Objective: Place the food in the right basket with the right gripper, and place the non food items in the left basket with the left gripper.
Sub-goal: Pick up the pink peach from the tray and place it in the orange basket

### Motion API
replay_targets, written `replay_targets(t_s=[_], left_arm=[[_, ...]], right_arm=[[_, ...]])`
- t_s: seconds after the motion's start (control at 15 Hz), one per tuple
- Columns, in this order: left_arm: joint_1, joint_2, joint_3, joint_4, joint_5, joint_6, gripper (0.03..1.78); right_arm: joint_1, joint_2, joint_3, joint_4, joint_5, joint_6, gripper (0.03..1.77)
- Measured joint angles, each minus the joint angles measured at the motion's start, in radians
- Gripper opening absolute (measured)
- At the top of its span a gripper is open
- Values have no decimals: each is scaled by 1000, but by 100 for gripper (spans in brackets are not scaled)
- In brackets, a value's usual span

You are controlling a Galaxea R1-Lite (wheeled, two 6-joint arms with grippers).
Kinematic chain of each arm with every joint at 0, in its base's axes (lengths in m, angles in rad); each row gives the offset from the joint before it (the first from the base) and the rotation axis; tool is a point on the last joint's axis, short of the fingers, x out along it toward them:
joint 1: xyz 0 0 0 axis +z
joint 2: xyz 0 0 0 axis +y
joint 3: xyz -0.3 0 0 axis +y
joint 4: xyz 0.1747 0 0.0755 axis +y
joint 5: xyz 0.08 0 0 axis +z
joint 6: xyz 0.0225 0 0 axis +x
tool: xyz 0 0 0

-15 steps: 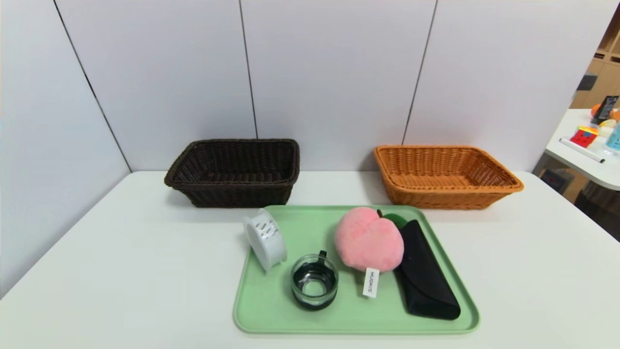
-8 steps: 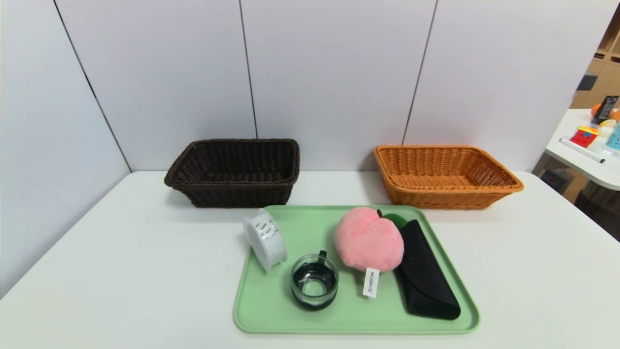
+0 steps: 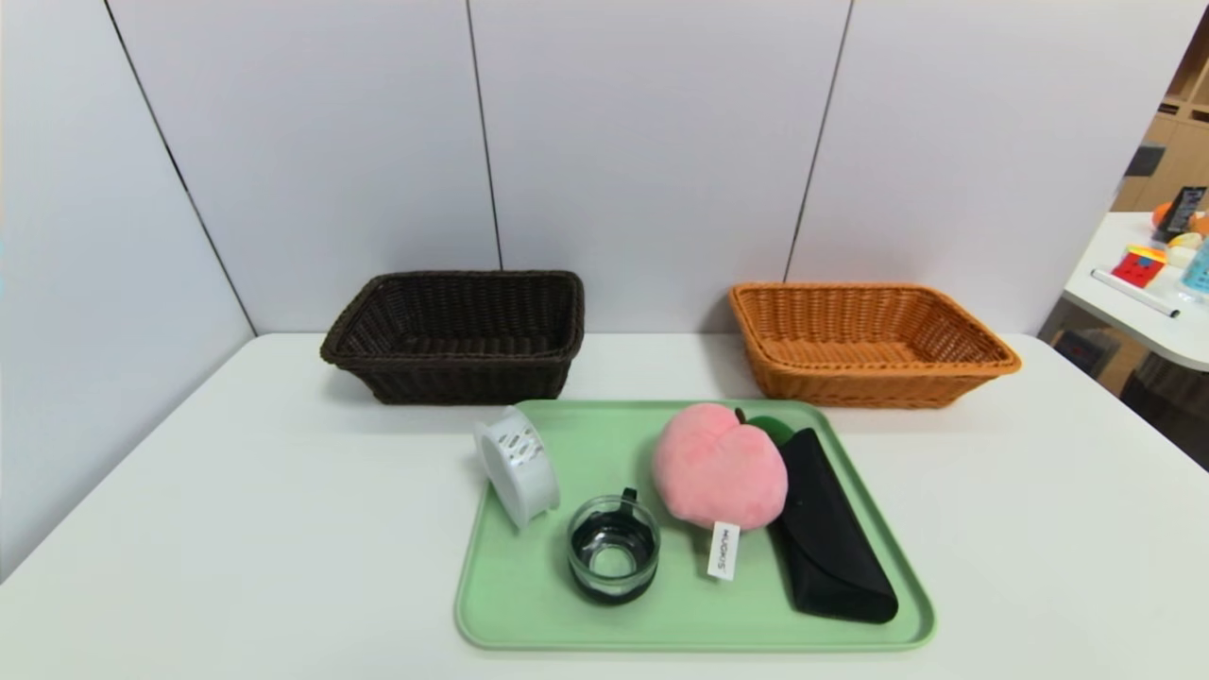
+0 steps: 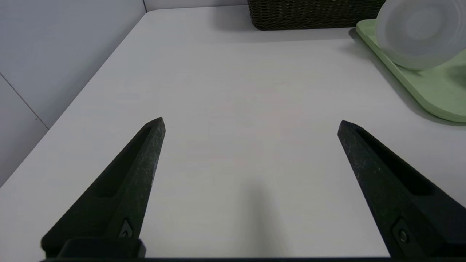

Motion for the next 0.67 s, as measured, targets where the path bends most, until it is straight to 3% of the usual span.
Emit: replay_targets(t_s=[0.27,0.4,0.53,0.67], left_arm=[[-1,2,-50,35,-1,19,169],[-1,16,-148,114,-2,29,169],[-1,80,-259,191,-6,35,169],[0,185,-354,184,-18,48,169]], right_arm=[[0,28,-2,-1,14,-41,170],[0,47,-34,8,38,-58,170],[2,98,-142,43,65,-47,170],[10,198,-289,77,85,-45,170]])
